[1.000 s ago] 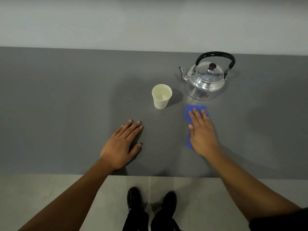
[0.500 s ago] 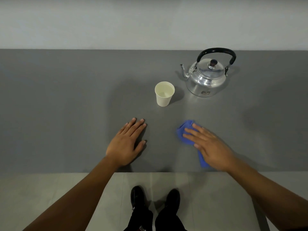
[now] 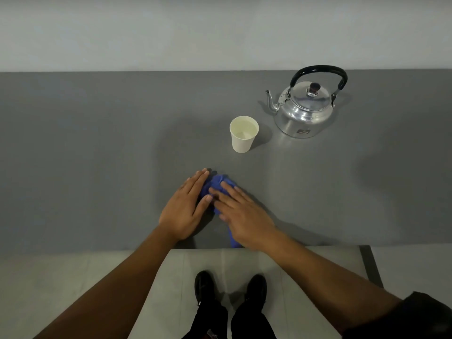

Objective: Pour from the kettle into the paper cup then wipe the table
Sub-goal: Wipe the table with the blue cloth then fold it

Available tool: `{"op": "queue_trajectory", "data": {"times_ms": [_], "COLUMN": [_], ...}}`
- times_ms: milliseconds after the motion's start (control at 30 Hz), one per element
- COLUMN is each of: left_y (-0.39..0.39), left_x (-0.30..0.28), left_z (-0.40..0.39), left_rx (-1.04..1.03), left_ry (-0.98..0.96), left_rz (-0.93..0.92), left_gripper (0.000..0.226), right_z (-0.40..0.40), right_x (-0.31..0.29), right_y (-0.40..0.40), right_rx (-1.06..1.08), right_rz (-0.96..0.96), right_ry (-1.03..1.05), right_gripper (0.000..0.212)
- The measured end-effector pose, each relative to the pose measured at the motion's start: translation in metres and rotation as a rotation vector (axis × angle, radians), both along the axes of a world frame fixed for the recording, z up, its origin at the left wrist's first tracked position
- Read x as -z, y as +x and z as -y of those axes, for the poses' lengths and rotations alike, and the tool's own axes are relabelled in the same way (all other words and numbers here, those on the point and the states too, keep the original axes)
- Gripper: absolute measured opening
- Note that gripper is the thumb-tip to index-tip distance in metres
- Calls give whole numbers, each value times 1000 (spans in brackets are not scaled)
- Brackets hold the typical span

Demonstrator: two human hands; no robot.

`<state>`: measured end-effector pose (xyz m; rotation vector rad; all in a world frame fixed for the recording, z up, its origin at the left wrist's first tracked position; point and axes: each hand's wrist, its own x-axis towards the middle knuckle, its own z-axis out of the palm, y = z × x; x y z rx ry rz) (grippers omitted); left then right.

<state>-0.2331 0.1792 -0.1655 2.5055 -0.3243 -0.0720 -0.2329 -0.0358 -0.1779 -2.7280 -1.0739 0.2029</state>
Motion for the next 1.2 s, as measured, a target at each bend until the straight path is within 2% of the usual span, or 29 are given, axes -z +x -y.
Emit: {"op": "queue_trajectory", "data": {"times_ms": [133,233,367,500,600,667,800,900,1067,1200], "left_y": [0,2,0,-4,-2,0,2,2,-3,-6], "left_x": [-3,-6,-10,-14,-18,-20,-23,-22,-25,-28], "left_z": [0,0,9,33,52,64,86,96,88,64], "left_rx": [18,18,-41,-44,-44,-33,-31,-51,-173,-300], "left_ry": [-21,-23,-40,0,-30,-43,-58,-26,-179,-373], "left_rz": [-5,-34,-47,-8,-62,-105,-193,-251,-296,-353], "left_gripper": [66,68,56,46,50,55,62,52,16,9], "right_z": [52,92,112,119,127,132,136,131,119,99], "right_x": [-1,-14,-27,-29,-28,-30,-37,-38,-43,-54], "right_y": [-6,6,8,-7,-18,-25,-31,-31,-21,-11], "right_rx": [-278,-314,-54,437,741,791,793,861,1002,1030], "right_rz": [43,96,106,-20,-103,-160,-244,-324,-497,-580], "right_ry": [-59,-110,-72,254,306,229,218,232,507,779], "right_gripper": [62,60,49,46,49,52,25,16,26,22]}}
